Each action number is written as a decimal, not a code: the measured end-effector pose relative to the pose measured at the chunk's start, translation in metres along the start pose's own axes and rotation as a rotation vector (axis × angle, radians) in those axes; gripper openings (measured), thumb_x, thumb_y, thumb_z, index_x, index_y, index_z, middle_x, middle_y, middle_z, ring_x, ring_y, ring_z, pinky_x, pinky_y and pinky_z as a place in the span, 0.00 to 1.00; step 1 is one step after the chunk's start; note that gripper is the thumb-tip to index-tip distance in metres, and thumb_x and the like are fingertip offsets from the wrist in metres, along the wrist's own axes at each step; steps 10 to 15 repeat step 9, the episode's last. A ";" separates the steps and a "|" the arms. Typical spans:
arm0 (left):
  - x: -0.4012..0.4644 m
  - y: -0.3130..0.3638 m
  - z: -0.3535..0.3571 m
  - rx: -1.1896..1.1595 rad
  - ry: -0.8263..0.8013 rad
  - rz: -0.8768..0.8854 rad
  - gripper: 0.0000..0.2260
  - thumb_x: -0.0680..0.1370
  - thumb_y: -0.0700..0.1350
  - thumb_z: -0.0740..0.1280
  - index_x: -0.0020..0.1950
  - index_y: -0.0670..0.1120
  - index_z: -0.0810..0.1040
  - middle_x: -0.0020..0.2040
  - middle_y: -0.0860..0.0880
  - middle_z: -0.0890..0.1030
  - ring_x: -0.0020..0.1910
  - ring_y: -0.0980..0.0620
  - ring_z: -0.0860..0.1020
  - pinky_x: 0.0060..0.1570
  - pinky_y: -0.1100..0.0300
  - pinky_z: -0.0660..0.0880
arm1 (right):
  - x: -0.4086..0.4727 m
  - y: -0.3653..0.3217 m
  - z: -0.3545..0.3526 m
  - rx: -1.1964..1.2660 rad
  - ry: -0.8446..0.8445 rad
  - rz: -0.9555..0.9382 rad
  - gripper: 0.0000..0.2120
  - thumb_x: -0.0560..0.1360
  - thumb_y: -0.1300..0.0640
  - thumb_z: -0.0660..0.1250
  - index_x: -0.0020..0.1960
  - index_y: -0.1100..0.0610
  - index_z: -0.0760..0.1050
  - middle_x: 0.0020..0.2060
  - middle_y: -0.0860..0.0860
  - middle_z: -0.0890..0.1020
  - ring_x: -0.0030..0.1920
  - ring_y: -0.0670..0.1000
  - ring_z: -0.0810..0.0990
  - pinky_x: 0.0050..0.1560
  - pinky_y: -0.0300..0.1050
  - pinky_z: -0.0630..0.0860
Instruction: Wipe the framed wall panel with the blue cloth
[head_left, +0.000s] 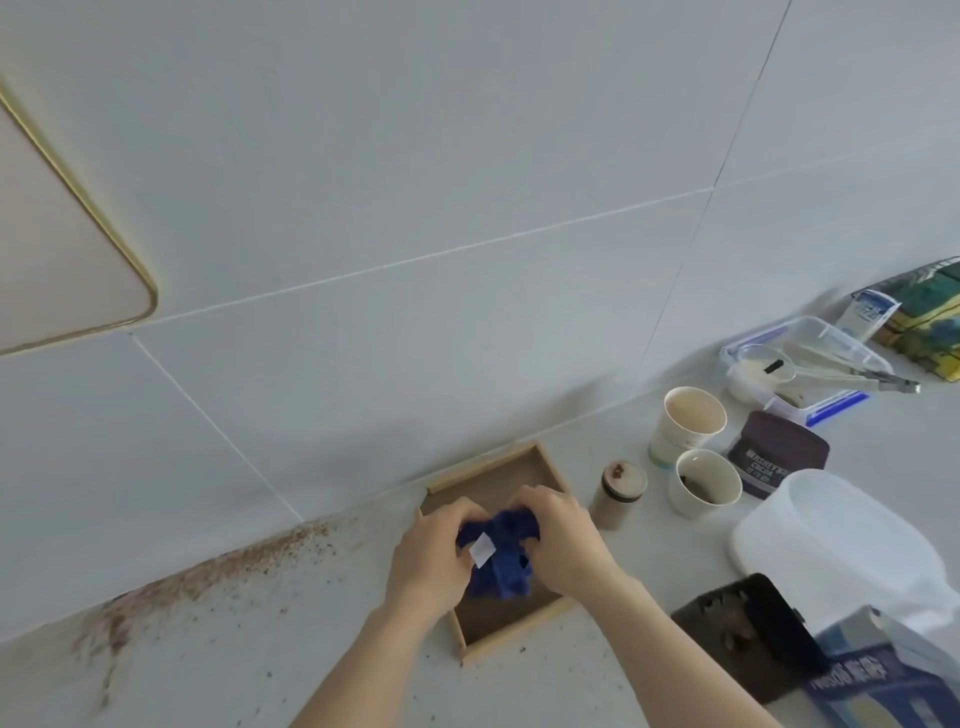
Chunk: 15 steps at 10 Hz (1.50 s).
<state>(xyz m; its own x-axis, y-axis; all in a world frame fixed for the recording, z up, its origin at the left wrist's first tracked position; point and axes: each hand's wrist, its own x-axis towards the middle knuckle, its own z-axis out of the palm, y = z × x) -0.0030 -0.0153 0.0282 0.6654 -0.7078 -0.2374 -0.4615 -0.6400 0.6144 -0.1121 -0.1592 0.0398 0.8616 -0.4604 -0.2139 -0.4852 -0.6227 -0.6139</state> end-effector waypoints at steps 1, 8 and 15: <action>-0.002 -0.009 0.021 0.042 -0.028 -0.003 0.14 0.81 0.39 0.66 0.58 0.59 0.77 0.53 0.62 0.80 0.47 0.59 0.77 0.46 0.68 0.72 | -0.001 0.017 0.018 0.002 -0.024 0.004 0.16 0.72 0.69 0.69 0.54 0.51 0.78 0.52 0.47 0.79 0.49 0.53 0.80 0.49 0.50 0.82; -0.017 -0.037 0.024 0.459 -0.296 0.173 0.39 0.82 0.57 0.65 0.84 0.58 0.43 0.85 0.56 0.42 0.84 0.52 0.39 0.83 0.48 0.37 | -0.027 0.029 0.054 -0.457 -0.379 0.156 0.58 0.57 0.16 0.36 0.82 0.39 0.35 0.83 0.50 0.33 0.81 0.58 0.28 0.81 0.69 0.36; -0.027 -0.035 0.000 0.485 -0.245 0.193 0.40 0.81 0.61 0.63 0.84 0.59 0.41 0.85 0.55 0.39 0.84 0.51 0.37 0.82 0.45 0.34 | -0.034 0.012 0.046 -0.442 -0.357 0.188 0.55 0.63 0.14 0.41 0.82 0.40 0.36 0.83 0.51 0.34 0.81 0.59 0.29 0.81 0.69 0.36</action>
